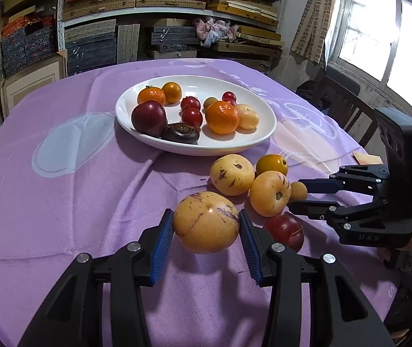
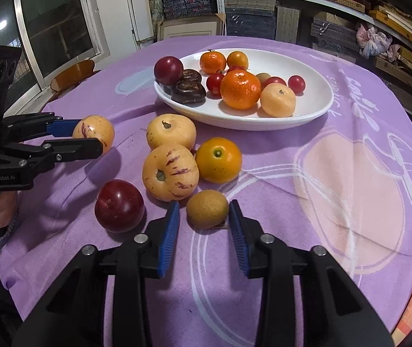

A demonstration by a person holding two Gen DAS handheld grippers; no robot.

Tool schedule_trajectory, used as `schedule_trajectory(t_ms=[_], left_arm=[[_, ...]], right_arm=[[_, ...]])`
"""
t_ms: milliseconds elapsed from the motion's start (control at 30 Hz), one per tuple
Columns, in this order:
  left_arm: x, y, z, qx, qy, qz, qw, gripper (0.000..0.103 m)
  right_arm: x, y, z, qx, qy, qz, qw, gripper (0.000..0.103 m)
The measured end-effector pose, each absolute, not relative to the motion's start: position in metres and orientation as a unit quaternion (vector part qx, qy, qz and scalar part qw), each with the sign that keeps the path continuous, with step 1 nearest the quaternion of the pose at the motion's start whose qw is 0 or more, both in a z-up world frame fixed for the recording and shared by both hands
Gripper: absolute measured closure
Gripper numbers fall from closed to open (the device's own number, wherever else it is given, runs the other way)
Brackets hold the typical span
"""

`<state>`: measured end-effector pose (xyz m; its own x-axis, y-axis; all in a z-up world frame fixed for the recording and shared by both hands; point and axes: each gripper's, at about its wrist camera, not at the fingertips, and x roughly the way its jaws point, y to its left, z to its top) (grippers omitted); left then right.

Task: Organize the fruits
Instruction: 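Close the left tool on a yellow speckled fruit while the right tool grasps a small brown fruit, then carry both fruits onto the white plate and open both tools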

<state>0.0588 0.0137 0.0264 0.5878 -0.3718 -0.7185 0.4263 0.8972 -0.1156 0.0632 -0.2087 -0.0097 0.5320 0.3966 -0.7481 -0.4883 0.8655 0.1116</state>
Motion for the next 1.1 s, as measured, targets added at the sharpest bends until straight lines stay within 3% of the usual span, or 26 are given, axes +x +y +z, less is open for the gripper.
schedule_trajectory(t_ms=[233,633,900,1033,1100], left_arm=[[0.072,0.008,0.032,0.041,0.402,-0.218,0.889,0.057],[0.146,-0.016,0.059,0.019,0.389,-0.201,0.899,0.057],[0.191,-0.020,0.054,-0.020,0.402,-0.180,0.897,0.057],[0.193,-0.015,0.060,-0.036,0.393,-0.173,0.903,0.052],[0.189,-0.011,0.063,-0.040,0.393,-0.175,0.902,0.052]], right_arm=[[0.061,-0.215,-0.008,-0.039,0.411,0.257,0.874,0.074],[0.118,-0.236,0.054,-0.008,0.341,0.214,0.916,0.074],[0.167,-0.221,0.039,-0.017,0.352,0.180,0.918,0.073],[0.161,-0.222,0.039,-0.024,0.341,0.174,0.923,0.057],[0.154,-0.224,0.041,-0.025,0.335,0.174,0.926,0.057]])
